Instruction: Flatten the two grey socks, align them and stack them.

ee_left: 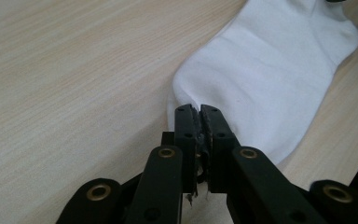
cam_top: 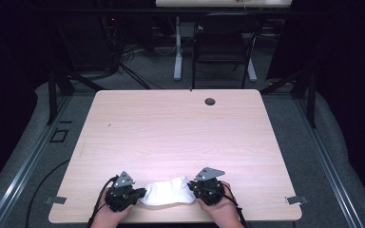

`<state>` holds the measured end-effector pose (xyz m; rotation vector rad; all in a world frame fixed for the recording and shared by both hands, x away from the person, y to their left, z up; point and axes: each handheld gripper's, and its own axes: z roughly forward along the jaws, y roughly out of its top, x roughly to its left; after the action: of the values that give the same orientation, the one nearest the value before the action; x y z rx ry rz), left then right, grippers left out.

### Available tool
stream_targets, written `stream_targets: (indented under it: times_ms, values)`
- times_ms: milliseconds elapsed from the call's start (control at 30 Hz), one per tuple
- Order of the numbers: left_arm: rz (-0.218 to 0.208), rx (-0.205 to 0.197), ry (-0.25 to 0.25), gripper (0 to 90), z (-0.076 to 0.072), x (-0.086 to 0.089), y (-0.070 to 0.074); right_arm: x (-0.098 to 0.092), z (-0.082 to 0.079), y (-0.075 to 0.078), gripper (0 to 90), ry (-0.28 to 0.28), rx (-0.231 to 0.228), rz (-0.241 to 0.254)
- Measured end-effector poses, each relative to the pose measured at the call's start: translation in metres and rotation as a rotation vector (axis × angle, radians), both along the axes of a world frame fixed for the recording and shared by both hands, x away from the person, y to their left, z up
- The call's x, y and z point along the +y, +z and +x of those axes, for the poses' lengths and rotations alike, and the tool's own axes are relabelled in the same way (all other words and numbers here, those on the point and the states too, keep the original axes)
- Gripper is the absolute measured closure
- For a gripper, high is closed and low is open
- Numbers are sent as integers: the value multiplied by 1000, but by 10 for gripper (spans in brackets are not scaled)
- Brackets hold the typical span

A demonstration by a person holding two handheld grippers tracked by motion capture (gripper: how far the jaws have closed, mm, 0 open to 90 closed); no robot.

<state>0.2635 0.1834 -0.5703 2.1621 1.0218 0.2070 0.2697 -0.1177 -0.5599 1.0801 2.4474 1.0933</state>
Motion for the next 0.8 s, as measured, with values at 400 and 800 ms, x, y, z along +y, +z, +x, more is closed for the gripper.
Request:
stream_targets:
  times_ms: [400, 800]
  values:
    - [-89, -67, -21, 757, -5, 1, 19, -9, -3, 12, 758, -31, -41, 72]
    - [-32, -36, -69, 702, -5, -11, 5, 12, -5, -1, 723, 58, -30, 10]
